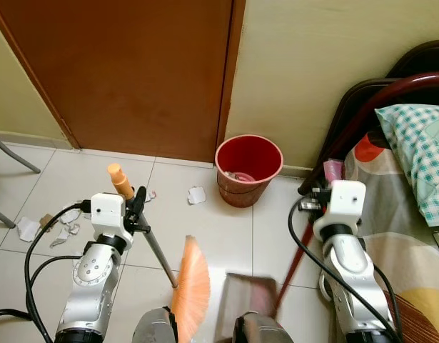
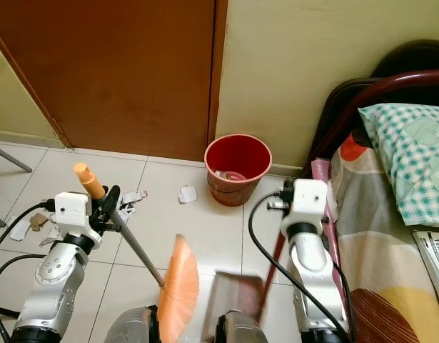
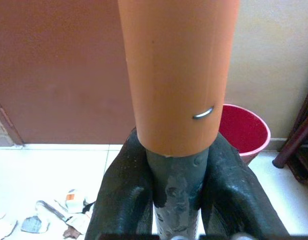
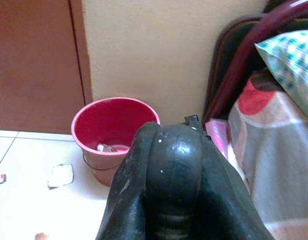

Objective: Sweep floor

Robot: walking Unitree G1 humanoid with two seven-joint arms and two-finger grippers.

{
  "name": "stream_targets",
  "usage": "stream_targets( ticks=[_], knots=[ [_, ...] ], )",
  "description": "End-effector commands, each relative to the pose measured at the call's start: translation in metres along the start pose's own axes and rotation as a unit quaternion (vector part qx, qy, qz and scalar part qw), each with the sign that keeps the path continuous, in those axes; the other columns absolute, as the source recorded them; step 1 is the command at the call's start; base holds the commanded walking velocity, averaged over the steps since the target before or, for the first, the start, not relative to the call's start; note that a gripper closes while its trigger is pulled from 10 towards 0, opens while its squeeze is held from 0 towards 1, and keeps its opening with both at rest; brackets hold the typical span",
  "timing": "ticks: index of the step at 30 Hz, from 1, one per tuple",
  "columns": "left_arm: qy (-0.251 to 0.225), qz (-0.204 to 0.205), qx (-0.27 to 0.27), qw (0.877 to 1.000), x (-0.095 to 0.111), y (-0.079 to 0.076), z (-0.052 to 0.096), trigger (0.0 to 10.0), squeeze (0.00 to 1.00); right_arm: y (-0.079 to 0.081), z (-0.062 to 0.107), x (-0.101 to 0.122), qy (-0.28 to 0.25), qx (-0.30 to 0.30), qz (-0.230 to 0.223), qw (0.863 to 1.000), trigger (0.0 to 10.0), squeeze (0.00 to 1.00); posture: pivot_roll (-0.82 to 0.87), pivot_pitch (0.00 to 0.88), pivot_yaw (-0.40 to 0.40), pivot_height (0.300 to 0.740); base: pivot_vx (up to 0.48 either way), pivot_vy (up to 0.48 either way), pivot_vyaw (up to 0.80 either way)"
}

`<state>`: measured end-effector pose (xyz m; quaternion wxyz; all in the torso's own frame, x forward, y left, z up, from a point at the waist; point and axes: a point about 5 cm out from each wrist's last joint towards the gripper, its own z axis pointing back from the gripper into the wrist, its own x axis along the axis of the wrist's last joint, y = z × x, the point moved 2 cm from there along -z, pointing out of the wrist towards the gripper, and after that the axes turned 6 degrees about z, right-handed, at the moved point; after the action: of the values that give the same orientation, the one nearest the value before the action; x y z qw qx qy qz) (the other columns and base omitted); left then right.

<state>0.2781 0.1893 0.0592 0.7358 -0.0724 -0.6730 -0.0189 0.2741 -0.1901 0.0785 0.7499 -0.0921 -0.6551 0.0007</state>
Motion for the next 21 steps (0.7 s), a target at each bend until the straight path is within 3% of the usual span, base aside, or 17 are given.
stream_targets(
  ticks=[1,2,7,8,9,10,15,21],
  knots=[
    [0.059,-0.046,0.027,0.997,-0.020,0.017,0.012,10.0,0.00,-0.004,0.007,-0.001,0.004,-0.006,-0.010,1.000,2.8,0.00,0.02,0.095,-0.026,0.740,0.000,0.000,0.00],
    [0.059,-0.048,0.029,0.997,-0.020,0.018,0.012,10.0,0.00,-0.006,0.009,-0.001,0.003,-0.008,-0.017,1.000,0.0,0.00,0.02,0.094,-0.023,0.740,0.000,0.000,0.00],
    [0.051,-0.060,0.049,0.996,-0.016,0.022,0.013,10.0,0.00,-0.010,0.016,0.000,-0.001,-0.023,-0.034,0.999,0.0,0.00,0.01,0.091,-0.010,0.740,0.000,0.000,0.00],
    [0.043,-0.063,0.058,0.995,-0.013,0.025,0.012,10.0,0.00,-0.012,0.018,0.001,-0.003,-0.029,-0.037,0.999,7.5,0.00,0.00,0.092,-0.007,0.740,0.000,0.000,0.00],
    [0.043,-0.063,0.058,0.995,-0.013,0.025,0.012,10.0,0.00,-0.012,0.018,0.001,-0.003,-0.029,-0.037,0.999,7.5,0.00,0.00,0.092,-0.007,0.740,0.000,0.000,0.00],
    [0.031,-0.068,0.064,0.995,-0.006,0.027,0.009,10.0,0.00,-0.012,0.019,0.002,-0.005,-0.029,-0.037,0.999,10.0,0.00,0.00,0.095,-0.004,0.740,0.000,0.000,0.00],
    [-0.025,-0.096,0.050,0.994,0.022,0.023,-0.004,10.0,0.00,-0.007,0.008,0.007,-0.014,-0.008,-0.031,0.999,10.0,0.00,0.00,0.102,-0.010,0.740,0.000,0.000,0.00],
    [-0.061,-0.103,0.056,0.991,0.040,0.020,-0.013,10.0,0.00,-0.007,-0.004,0.011,-0.018,-0.002,-0.029,0.999,10.0,0.00,0.00,0.104,-0.024,0.740,0.000,0.000,0.00]
  ],
)
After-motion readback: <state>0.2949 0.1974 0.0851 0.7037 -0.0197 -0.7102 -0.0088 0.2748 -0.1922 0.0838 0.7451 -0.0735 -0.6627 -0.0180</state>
